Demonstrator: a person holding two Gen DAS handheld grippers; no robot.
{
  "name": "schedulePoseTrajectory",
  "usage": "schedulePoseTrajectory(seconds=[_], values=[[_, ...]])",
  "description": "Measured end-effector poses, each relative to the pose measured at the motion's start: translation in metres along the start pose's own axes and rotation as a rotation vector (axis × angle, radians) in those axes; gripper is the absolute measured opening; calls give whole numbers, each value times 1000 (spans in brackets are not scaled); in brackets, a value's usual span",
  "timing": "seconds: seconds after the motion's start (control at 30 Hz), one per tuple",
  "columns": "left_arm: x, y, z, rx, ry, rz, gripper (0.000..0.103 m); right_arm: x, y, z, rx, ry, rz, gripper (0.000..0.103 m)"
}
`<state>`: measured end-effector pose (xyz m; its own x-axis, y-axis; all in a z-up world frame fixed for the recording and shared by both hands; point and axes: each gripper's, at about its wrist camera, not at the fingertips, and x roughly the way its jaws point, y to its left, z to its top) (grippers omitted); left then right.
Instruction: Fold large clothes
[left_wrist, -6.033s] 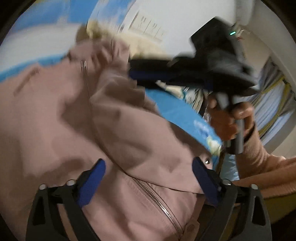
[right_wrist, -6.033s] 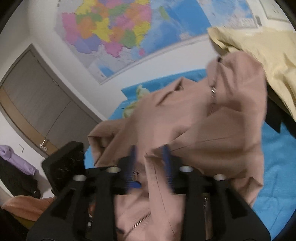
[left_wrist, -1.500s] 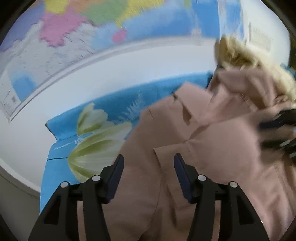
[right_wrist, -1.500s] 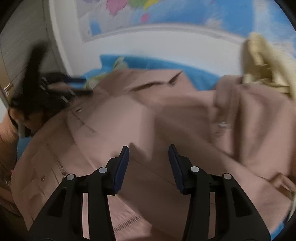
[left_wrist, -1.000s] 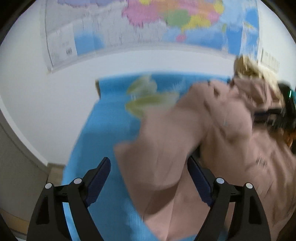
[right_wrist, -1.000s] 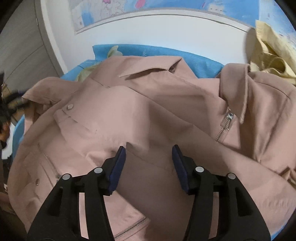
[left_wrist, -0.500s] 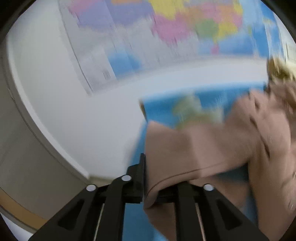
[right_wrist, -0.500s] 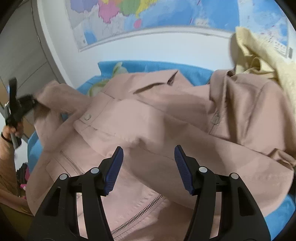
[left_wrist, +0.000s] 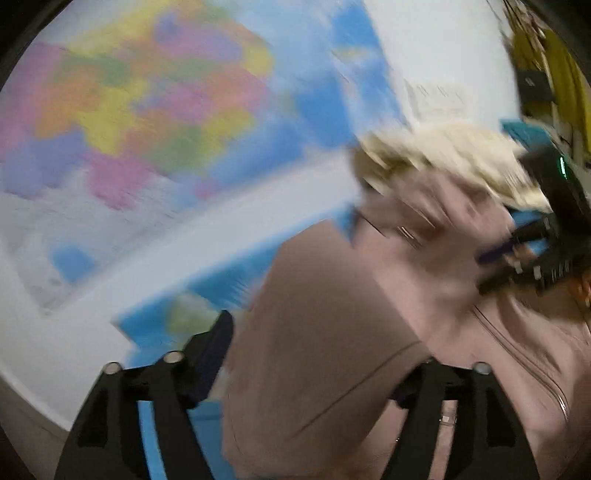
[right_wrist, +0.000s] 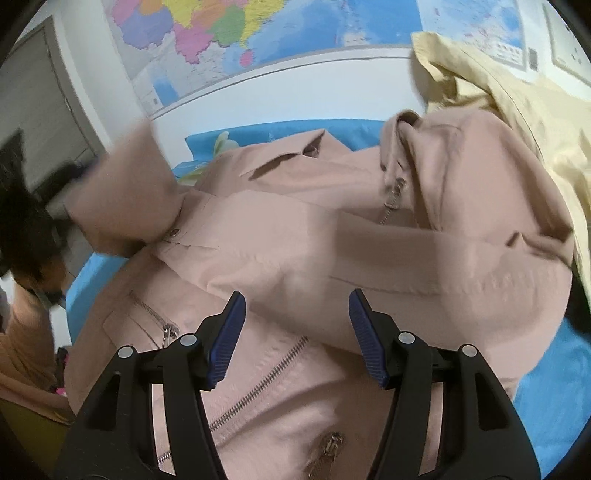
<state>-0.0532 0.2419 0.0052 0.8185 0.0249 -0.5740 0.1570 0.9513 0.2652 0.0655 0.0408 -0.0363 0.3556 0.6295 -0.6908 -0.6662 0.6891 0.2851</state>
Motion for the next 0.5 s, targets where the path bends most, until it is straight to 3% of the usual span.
schedulePoseTrajectory(seconds=[0.1, 0.2, 0.27, 0.37, 0.43, 0.5], values=[[13, 16, -18, -162, 22, -139, 73, -6, -1, -3, 0, -4, 4, 60], [-9, 46, -41, -323, -48, -195, 81, -8, 0, -4, -3, -4, 22, 60], [-29, 65, -58, -392, -98, -180, 95, -9, 3, -5, -11, -6, 34, 61], [-47, 80, -82, -453, -120, -192, 96, -6, 10, -3, -24, -10, 67, 64], [-49, 87, -96, -484, -102, -170, 96, -3, 15, -2, -32, -5, 81, 64], [-44, 96, -110, -530, -73, -195, 96, 2, 20, -1, -37, 2, 109, 65]])
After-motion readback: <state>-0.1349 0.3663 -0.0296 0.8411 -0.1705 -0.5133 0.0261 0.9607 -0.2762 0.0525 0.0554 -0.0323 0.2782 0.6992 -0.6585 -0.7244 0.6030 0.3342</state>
